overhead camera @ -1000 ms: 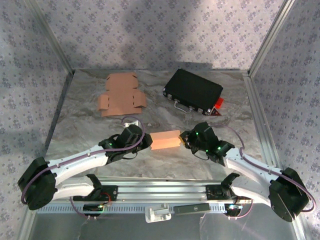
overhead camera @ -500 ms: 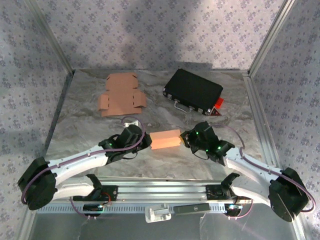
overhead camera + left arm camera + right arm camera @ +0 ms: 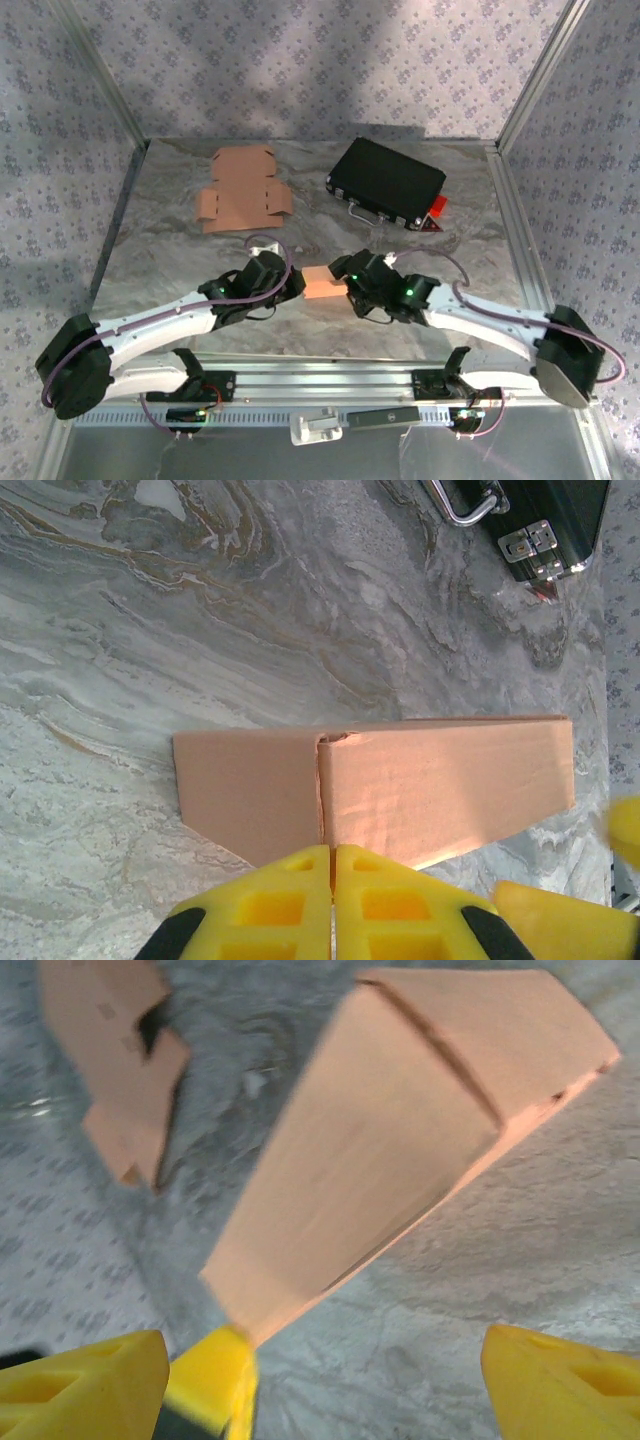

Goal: Fold the paper box

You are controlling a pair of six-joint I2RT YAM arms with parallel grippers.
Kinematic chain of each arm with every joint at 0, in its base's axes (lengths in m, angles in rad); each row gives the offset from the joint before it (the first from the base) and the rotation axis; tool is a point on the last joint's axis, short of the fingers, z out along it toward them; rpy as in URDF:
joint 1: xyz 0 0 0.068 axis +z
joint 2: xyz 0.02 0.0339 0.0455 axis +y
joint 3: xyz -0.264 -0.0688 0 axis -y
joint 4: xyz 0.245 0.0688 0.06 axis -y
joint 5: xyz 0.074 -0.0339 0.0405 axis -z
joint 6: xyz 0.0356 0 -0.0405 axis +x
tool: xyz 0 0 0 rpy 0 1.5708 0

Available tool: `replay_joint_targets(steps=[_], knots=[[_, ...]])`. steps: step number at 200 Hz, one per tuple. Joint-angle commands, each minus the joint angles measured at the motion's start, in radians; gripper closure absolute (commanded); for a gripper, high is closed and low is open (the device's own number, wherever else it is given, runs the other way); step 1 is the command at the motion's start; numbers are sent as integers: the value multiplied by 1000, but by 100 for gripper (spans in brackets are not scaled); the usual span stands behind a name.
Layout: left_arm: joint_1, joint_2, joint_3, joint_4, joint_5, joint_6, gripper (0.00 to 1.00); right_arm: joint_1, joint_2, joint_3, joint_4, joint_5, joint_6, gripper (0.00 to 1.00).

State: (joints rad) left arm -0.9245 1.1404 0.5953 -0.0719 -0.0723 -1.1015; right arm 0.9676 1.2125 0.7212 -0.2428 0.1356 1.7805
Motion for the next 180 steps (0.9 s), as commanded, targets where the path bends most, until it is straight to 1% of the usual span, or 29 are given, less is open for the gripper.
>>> replay_joint_targets(steps=[1,21,47,56,69,96,126,140,149,161,174,180], knots=[[-10,-5,-2,-52,-3,0,93,3,61,67,41,27,135,15],[-12,-7,0,-56,1,2,93,4,94,103,78,50,146,14],[-12,-11,-2,-56,2,4,93,4,131,166,16,64,148,13],[-13,-11,-2,-53,1,3,93,-1,148,164,24,61,160,13],[-16,-10,0,-49,2,3,93,-18,175,152,58,37,181,15],[-25,-1,17,-66,2,11,93,-65,231,125,155,-57,199,18],[-30,-2,35,-89,-1,23,91,-76,245,130,140,-62,208,20],[-31,-7,49,-105,-1,31,88,-89,245,116,134,-77,199,24],[-34,-15,66,-127,-8,46,84,-97,244,94,147,-87,195,28],[-48,-35,99,-175,-33,64,81,-106,233,56,175,-96,180,32],[-68,-58,142,-229,-67,91,75,-112,218,23,192,-97,156,34],[-76,-64,164,-254,-76,101,73,-118,210,9,212,-99,135,37]])
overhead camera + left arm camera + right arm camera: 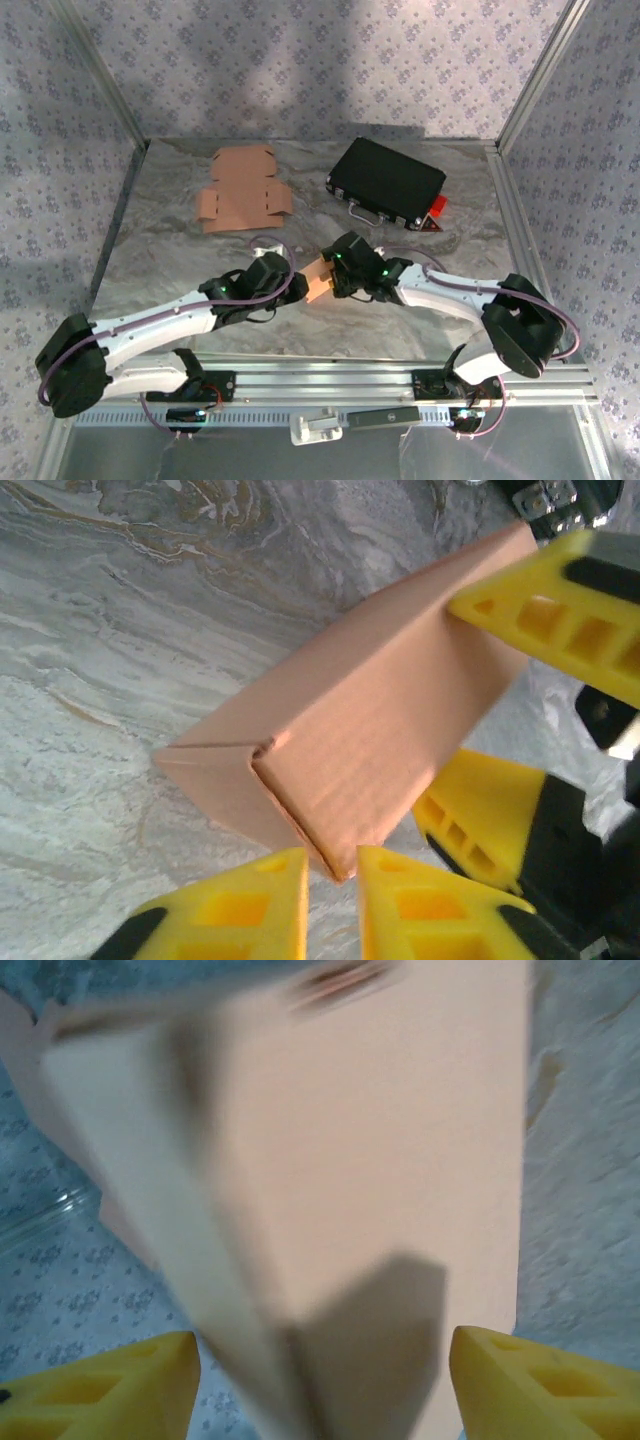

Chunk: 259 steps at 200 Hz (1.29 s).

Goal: Fold the paper box

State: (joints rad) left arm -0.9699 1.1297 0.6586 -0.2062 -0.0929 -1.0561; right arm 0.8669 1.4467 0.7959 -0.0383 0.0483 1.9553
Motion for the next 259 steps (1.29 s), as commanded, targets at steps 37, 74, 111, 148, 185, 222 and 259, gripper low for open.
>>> replay_joint_targets(steps=[37,74,111,148,185,222,259], knots=[[-65,-73,186,-211,-88,93,71,-35,-77,-135,94,-40,-135,44],[-69,-135,165,-235,-113,88,71,-18,-164,-240,97,-44,-166,47],[-69,-164,139,-225,-124,81,71,29,-292,-402,136,41,-140,48],[-68,-136,137,-196,-104,77,72,53,-427,-458,42,124,-121,41],[-70,-111,134,-181,-88,74,73,52,-477,-441,-64,145,-117,31],[-69,-132,120,-196,-88,73,73,63,-478,-297,-312,181,-294,29],[-56,-286,59,-335,-149,75,69,232,-147,200,-690,322,-997,29]])
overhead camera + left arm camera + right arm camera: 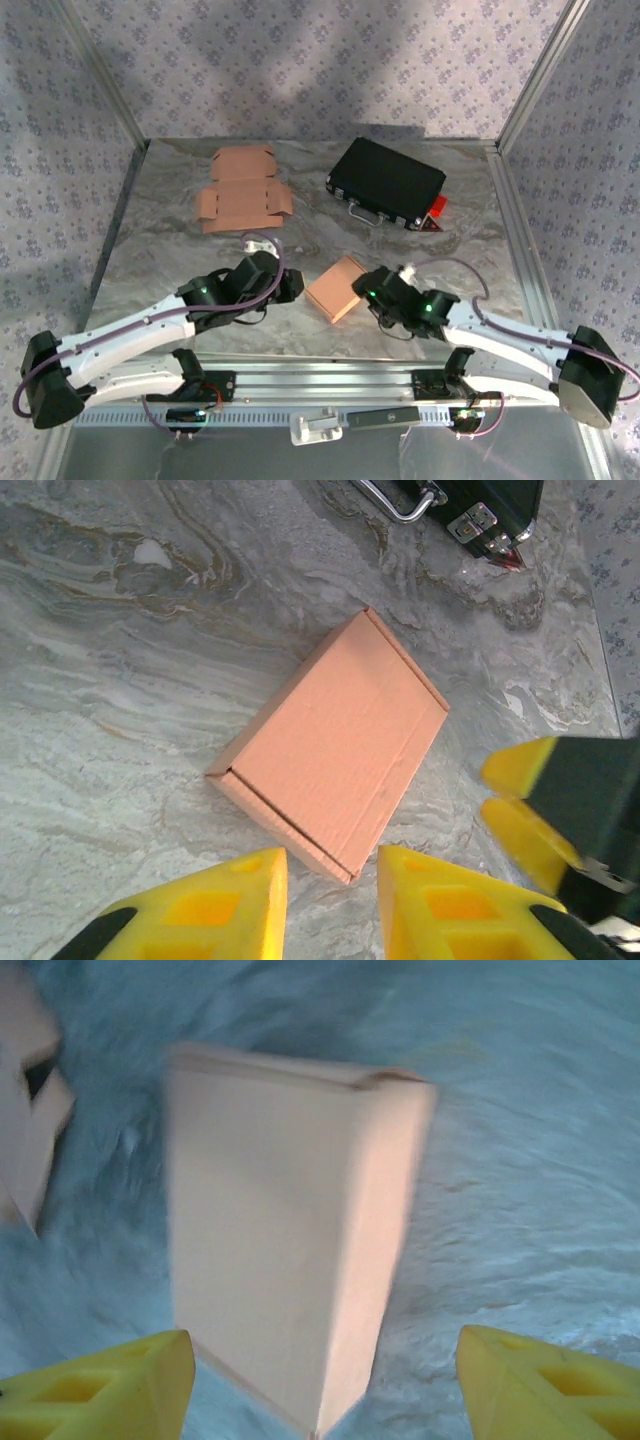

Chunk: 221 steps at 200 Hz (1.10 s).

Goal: Fold the paper box

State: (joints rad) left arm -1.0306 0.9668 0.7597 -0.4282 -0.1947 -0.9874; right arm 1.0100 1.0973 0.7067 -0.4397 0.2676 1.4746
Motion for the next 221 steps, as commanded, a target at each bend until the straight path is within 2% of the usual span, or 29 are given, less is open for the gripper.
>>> replay_joint_targets(steps=[1,12,33,59,86,122,140,188,221], knots=[[6,-131,-44,-117,-49,6,69,93,214,304,-295,105,-530,29],[24,-217,-88,-147,-53,-7,69,155,378,450,-438,162,-638,30],[45,-396,-156,-203,-69,-36,69,255,620,671,-616,249,-774,24],[50,-579,-189,-309,-102,-61,69,285,848,874,-795,345,-766,21],[50,-691,-184,-392,-120,-74,69,284,989,1001,-895,421,-747,20],[52,-746,-190,-427,-121,-84,69,247,1032,987,-840,367,-753,24],[52,-746,-201,-404,-111,-86,69,220,1010,924,-767,319,-767,29],[52,-732,-192,-391,-110,-74,69,160,970,825,-699,288,-772,32],[52,-732,-186,-383,-98,-68,69,80,930,739,-665,274,-757,35]])
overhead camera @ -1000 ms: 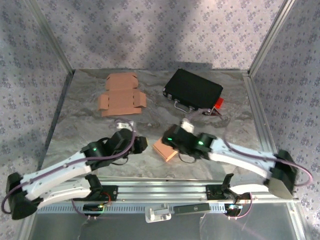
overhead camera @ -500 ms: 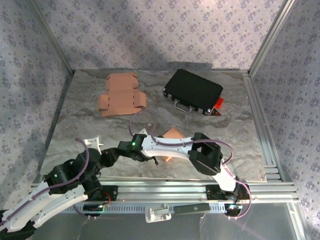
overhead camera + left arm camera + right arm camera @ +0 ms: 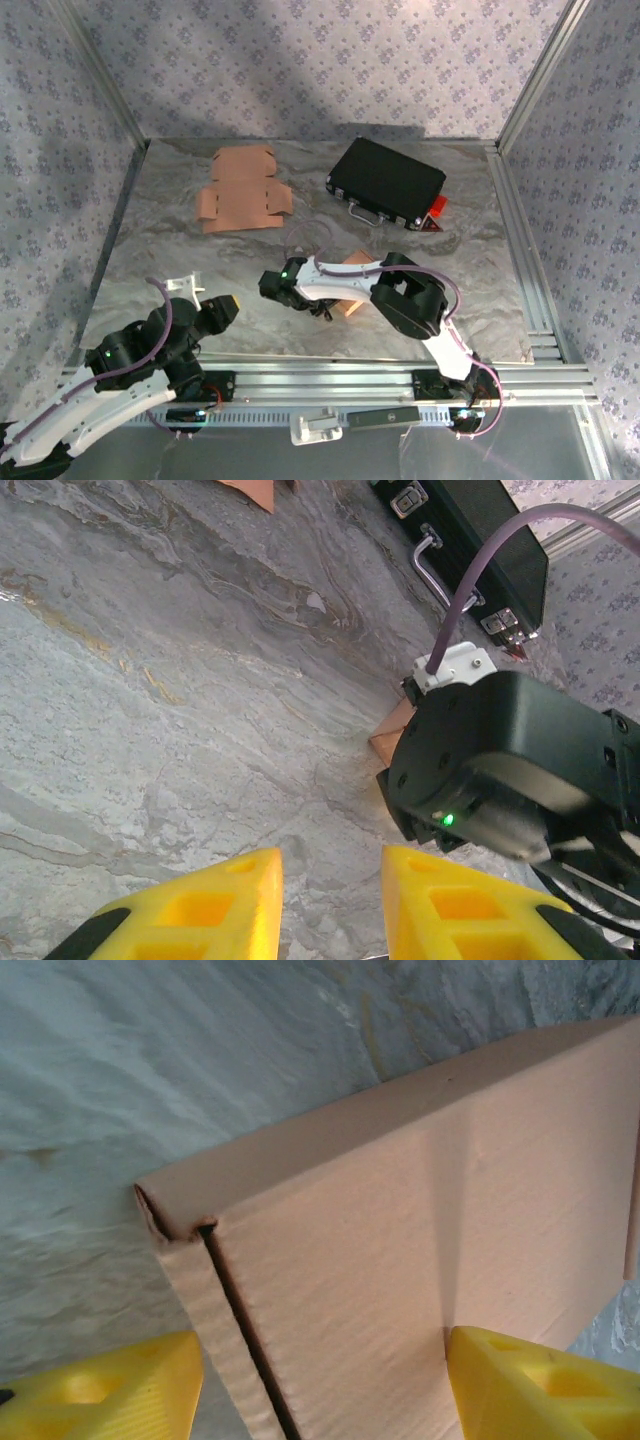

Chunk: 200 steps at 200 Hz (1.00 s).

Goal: Fold the paper box

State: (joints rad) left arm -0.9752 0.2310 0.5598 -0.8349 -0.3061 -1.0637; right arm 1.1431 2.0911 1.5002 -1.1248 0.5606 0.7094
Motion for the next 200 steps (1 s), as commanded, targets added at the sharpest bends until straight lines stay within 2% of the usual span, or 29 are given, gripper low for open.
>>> replay_joint_targets(steps=[1,63,125,163,200], knots=[[-3,5,14,24,14,8,69,-56,-66,-58,22,-20,9,35],[-3,22,10,50,34,15,69,-256,-186,-239,117,-54,-16,39],[-3,72,-7,98,60,13,69,-459,-268,-339,165,-84,-45,39],[-3,95,-11,115,60,13,69,-415,-350,-316,146,-45,-38,35],[16,126,11,115,47,35,65,-345,-562,-333,188,-60,26,34]])
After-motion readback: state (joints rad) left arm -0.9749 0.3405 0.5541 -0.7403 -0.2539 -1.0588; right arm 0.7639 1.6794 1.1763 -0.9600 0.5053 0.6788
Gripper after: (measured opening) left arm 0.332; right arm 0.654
